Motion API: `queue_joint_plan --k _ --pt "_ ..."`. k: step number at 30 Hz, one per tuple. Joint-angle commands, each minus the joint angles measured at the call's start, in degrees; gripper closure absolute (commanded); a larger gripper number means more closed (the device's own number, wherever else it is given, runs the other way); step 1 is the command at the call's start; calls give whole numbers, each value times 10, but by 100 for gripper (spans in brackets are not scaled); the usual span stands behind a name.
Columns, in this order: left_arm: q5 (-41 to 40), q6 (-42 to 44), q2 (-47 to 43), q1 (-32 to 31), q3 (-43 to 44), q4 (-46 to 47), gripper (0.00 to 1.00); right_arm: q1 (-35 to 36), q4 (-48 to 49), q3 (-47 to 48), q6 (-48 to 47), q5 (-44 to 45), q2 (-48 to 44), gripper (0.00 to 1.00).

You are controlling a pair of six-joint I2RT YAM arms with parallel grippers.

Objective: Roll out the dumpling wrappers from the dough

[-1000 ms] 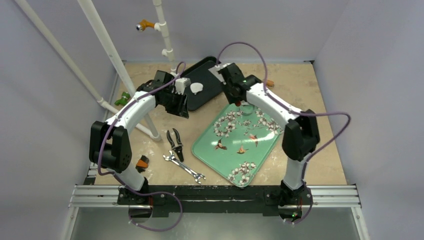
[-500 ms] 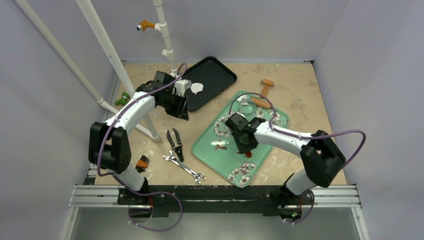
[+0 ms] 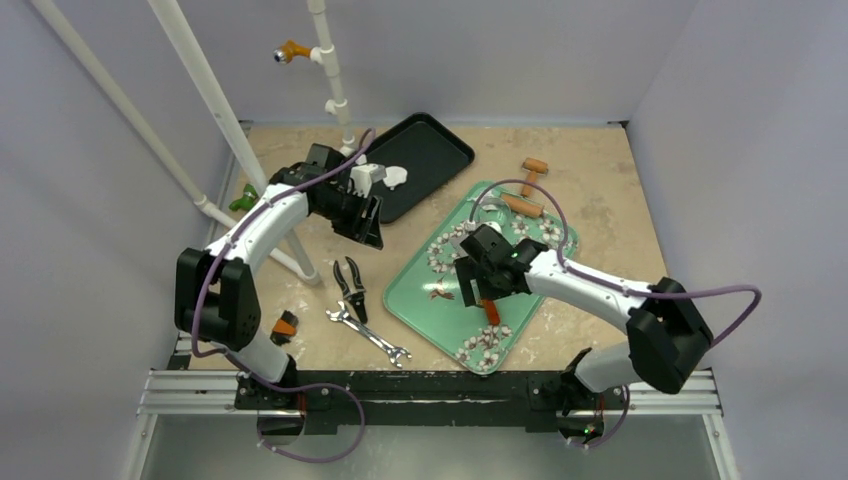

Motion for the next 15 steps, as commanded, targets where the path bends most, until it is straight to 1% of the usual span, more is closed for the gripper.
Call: queue_joint_plan --k 1,4,6,7,9,10,11,12,14,15 --pt "24 65 -58 -2 26 -33 46 -2 6 51 -12 30 -59 2" --pt "26 101 -86 -7 14 -26 42 -16 45 69 -39 47 -99 1" --pt "29 123 -110 -7 -8 -2 42 -43 104 60 -59 55 -132 1" --pt "19 131 -123 -7 -21 16 42 -65 135 49 -65 65 -151 1" --pt "3 140 -160 -7 -57 60 42 -109 213 11 -75 73 -197 1" --pt "9 145 -179 -8 -74 82 38 -129 263 -17 -84 83 -226 1" --pt "18 142 -199 -9 -91 108 35 -145 334 -49 -91 105 -256 1" --pt "27 139 -215 -12 -107 137 34 -161 386 -82 -98 129 -291 1" --pt "35 142 -234 -25 -126 176 33 -193 481 -143 -109 157 -333 1" --pt "31 145 -238 -35 -131 188 33 -209 514 -168 -118 157 -347 1"
